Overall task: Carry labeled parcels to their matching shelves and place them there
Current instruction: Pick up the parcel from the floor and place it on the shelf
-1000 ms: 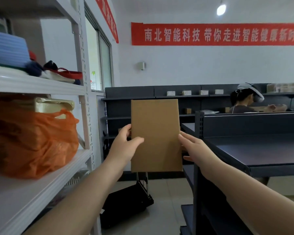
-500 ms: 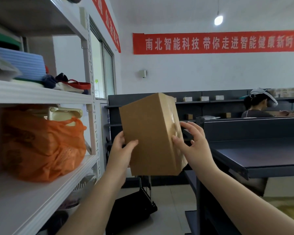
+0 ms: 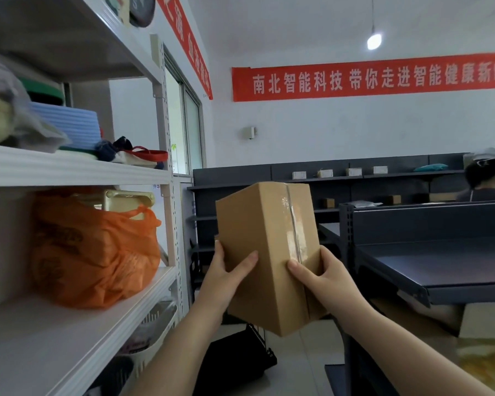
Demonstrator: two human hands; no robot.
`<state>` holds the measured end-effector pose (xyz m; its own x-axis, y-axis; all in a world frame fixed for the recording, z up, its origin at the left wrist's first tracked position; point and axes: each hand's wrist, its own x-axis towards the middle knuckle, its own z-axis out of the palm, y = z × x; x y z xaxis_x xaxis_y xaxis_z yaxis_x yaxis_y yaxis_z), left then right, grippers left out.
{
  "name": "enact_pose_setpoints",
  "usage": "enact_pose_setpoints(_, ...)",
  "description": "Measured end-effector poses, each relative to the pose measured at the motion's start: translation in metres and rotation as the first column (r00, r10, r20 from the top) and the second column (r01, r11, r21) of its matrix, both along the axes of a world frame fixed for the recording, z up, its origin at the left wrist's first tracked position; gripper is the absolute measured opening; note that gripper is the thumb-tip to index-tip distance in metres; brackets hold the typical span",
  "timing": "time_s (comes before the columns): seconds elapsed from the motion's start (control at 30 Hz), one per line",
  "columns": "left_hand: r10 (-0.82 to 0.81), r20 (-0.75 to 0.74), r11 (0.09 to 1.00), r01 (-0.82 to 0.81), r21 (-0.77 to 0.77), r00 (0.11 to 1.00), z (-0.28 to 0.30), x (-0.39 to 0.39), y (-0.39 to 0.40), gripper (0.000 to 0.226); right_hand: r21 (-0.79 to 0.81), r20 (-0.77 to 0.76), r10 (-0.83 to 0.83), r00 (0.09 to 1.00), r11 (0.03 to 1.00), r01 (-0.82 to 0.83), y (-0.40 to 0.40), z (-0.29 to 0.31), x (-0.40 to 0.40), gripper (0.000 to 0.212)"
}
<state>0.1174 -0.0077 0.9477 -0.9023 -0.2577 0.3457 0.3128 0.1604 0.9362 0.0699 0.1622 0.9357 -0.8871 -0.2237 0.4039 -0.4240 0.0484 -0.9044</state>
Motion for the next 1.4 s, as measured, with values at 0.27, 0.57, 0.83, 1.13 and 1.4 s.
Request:
enact_pose_setpoints(0.27,0.08,-0.064,0.984,-0.089,-0.156,0.995,0.002,0.007,0.013,0.108,-0.066,-0.063,0.016,0.998,0.998,-0.021,0.005,0.004,0.012,0.054)
enact_pose_setpoints(0.57,0.058,-0.122,0.992,-0.071,-0.104,0.991,0.0,0.006,0.009,0.058,-0.061,-0.113,-0.007,0.994,0.998,0.0,0.004,0.0,0.017,0.065)
enact_pose_setpoints(0.83,-0.053,-0.081,0.996,0.059,0.071,0.995,0.002,0.018,0.005,0.072,0.013,-0.181,0.093,0.979,0.996,-0.093,0.009,0.001,0.022,0.068)
enact_pose_setpoints(1.13,-0.027,-0.098,0.988,0.042,0.15,0.995,-0.002,0.015,0.002,0.043,-0.04,-0.23,0.053,0.972,0.997,-0.064,0.021,-0.003,0.014,0.033)
enact_pose_setpoints(1.4,-0.037,-0.15,0.987,0.06,0.151,0.988,-0.007,0.009,-0.002,0.029,0.058,-0.263,-0.094,0.96,0.992,0.113,0.025,-0.009,0.003,0.069)
